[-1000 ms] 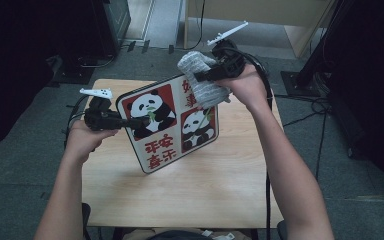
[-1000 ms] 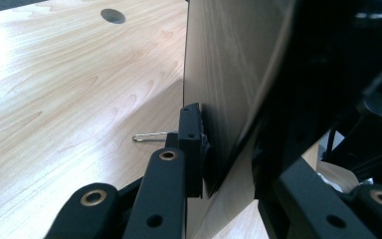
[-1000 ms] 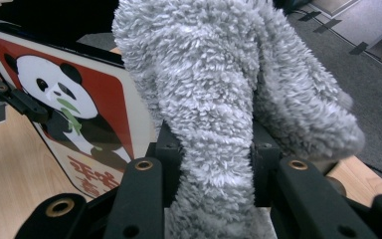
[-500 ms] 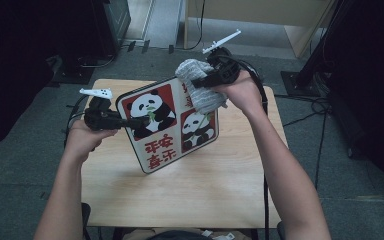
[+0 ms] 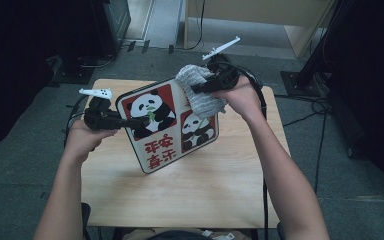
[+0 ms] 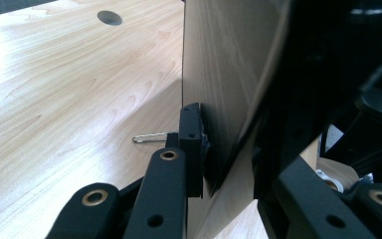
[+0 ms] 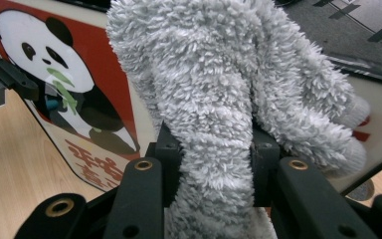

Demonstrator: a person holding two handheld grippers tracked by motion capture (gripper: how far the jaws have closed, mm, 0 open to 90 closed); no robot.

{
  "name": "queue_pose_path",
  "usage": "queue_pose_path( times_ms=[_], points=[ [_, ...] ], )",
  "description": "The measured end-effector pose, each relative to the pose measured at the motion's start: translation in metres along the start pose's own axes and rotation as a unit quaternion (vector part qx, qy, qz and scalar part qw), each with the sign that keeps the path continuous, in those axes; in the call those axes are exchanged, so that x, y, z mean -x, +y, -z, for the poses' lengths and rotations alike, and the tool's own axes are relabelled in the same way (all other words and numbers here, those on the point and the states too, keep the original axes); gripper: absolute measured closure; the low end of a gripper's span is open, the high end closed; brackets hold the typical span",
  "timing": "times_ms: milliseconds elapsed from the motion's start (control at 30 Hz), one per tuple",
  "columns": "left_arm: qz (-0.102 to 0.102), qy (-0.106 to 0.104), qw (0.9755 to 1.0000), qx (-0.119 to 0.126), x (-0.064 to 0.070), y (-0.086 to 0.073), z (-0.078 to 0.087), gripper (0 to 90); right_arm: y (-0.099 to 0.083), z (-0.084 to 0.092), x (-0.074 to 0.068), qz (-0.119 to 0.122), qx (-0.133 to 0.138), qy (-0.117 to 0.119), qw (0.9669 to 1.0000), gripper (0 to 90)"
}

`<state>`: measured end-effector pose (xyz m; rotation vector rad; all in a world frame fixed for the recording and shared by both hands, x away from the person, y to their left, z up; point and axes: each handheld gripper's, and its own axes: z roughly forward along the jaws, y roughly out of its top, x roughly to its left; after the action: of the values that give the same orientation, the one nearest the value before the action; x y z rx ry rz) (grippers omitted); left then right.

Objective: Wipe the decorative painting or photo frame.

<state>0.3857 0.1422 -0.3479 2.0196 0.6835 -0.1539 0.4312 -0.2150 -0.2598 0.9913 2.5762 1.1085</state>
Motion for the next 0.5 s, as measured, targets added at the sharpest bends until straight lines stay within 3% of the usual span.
queue_pose_path(
  times_ms=[500],
  points=[
    [-0.003,-0.002,1.0,-0.001,-0.001,0.0,0.001,78.8,-0.014,-0.011,-0.003,0.003,-0.001,0.008,1.0,67.9]
  ],
)
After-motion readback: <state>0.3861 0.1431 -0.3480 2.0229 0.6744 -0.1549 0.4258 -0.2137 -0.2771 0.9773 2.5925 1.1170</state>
